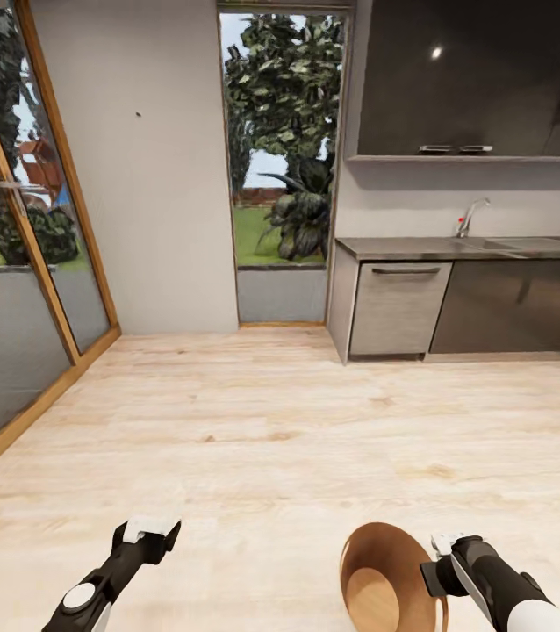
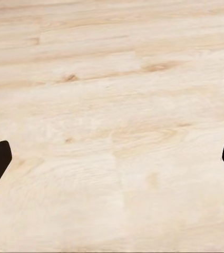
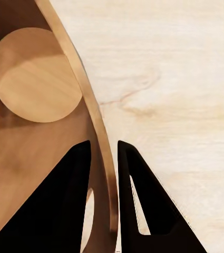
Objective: Put the three can of soda from the living room inside the tash can in the kitchen.
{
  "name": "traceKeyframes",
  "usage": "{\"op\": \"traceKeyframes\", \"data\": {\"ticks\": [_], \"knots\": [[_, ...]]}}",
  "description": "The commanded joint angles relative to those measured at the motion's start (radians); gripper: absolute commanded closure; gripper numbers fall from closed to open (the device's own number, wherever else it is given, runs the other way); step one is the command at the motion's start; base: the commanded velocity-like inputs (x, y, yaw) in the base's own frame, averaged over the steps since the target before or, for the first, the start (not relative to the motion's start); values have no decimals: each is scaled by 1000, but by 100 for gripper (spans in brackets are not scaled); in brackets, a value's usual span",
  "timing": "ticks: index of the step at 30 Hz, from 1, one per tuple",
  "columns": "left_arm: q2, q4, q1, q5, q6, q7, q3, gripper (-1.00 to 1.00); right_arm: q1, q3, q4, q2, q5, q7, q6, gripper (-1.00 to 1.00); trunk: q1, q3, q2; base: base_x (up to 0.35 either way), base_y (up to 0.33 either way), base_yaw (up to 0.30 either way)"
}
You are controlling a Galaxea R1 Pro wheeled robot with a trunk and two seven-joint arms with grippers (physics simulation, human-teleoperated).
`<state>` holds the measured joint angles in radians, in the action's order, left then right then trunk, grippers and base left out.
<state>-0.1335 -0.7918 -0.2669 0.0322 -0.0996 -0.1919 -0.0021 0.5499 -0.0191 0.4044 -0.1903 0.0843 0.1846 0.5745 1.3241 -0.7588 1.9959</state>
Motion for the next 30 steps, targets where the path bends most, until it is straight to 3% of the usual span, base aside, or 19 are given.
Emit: {"op": "traceKeyframes", "data": {"ticks": [1, 9, 17, 30], "knots": [[0, 0, 0, 0, 0, 0, 0, -100, 1, 2, 0, 0, -9, 3, 1, 100, 0, 0, 0, -318, -25, 236], [0, 0, 0, 0, 0, 0, -1, -100, 0, -2, -1, 0, -9, 3, 1, 100, 0, -6, 0, -294, -58, 229], [0, 0, 0, 0, 0, -1, 1, -100, 0, -4, -1, 0, -9, 3, 1, 100, 0, -13, 0, -97, -45, 212], [0, 0, 0, 0, 3, -1, 2, -100, 0, -4, 0, 0, -11, 3, 1, 100, 0, -16, 0, 241, -3, 50]]}}
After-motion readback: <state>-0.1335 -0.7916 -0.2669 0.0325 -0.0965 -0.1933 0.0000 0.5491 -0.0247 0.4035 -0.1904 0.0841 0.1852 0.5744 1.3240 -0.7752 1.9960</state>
